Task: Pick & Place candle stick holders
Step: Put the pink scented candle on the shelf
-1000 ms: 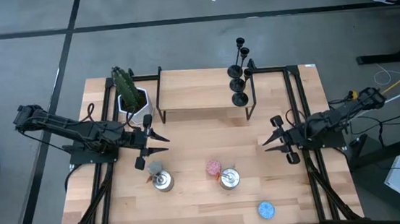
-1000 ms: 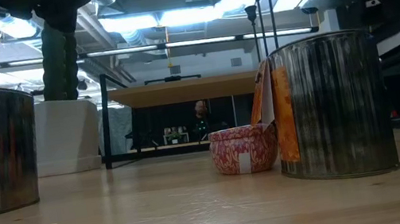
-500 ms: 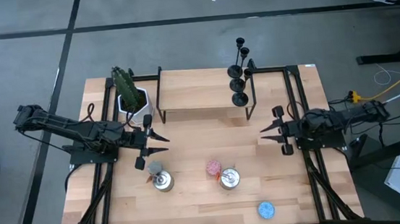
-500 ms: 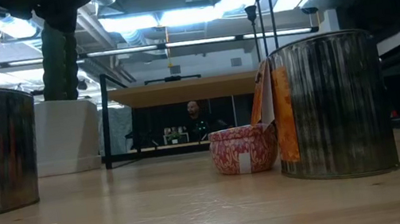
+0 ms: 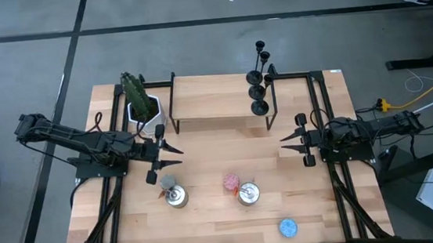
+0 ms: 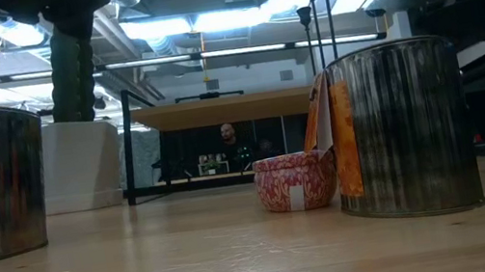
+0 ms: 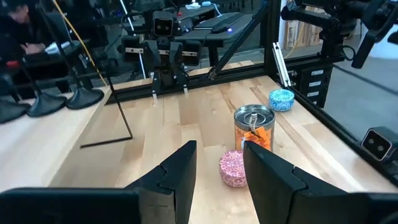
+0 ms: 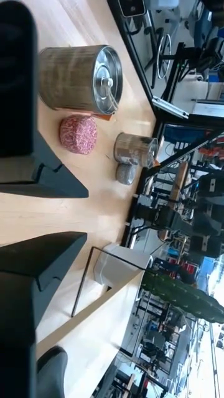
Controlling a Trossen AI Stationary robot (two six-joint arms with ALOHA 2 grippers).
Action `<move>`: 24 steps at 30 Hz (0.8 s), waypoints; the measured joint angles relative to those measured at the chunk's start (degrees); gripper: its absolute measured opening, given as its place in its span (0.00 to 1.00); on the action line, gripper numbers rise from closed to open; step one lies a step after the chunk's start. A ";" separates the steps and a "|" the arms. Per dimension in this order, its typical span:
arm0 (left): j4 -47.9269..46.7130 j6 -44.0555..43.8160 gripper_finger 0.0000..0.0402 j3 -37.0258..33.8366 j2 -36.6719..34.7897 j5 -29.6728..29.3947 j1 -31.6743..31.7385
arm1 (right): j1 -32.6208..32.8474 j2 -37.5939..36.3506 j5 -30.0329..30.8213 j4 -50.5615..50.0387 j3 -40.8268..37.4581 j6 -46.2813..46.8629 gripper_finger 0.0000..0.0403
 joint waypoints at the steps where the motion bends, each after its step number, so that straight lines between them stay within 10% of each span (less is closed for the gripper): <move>1: 0.22 0.86 0.32 0.00 0.00 0.00 0.00 | 0.00 0.00 -0.02 -0.02 0.00 0.00 0.25; 24: 12.79 7.39 0.32 0.08 16.72 3.15 0.00 | 0.00 0.02 -0.13 0.02 0.02 0.04 0.25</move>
